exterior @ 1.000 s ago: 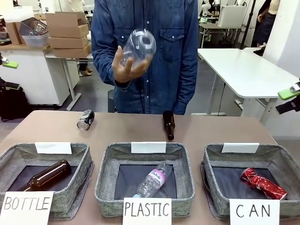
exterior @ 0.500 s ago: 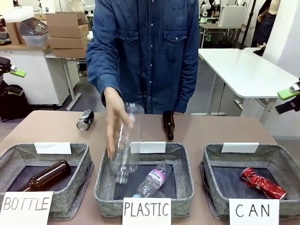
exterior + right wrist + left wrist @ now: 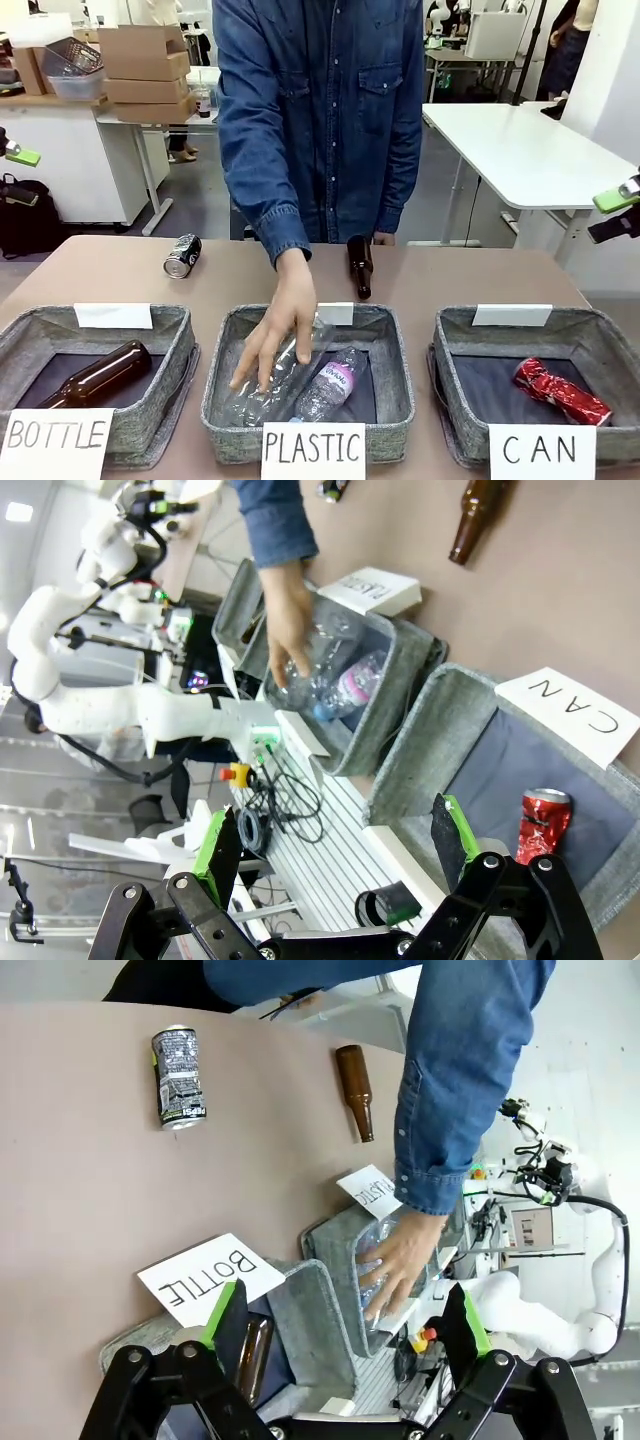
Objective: Sort the can waste into the basket.
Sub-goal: Pick up the can waste from the table and place it in the right Fabric basket.
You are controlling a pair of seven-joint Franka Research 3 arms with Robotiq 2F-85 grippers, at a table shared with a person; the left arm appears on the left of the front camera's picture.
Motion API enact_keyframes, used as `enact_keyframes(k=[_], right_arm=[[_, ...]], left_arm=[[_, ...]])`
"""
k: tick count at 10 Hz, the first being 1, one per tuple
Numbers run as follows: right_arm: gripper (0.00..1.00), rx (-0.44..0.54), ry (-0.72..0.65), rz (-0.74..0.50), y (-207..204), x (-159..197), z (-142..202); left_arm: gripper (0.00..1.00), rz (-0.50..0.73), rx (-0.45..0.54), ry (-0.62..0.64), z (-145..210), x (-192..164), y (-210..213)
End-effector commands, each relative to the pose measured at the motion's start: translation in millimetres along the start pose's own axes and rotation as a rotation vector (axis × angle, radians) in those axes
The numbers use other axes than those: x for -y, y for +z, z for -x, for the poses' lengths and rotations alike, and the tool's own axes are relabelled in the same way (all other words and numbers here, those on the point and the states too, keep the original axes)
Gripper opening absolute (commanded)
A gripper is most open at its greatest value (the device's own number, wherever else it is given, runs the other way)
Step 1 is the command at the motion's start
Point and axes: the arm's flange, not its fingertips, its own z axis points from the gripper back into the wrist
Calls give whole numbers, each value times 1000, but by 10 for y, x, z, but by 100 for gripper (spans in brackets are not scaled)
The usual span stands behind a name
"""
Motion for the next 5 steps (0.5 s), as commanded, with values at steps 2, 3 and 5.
enact_keyframes(k=[2, 3, 5], right_arm=[[100, -10, 26, 4, 15, 1, 15], [100, -10, 26, 4, 15, 1, 15], [100, -10, 26, 4, 15, 1, 15]], left_arm=[[100, 37, -126, -47, -100, 16, -178], [100, 34, -123, -55, -96, 15, -163], [100, 57, -81, -59, 0, -29, -38]])
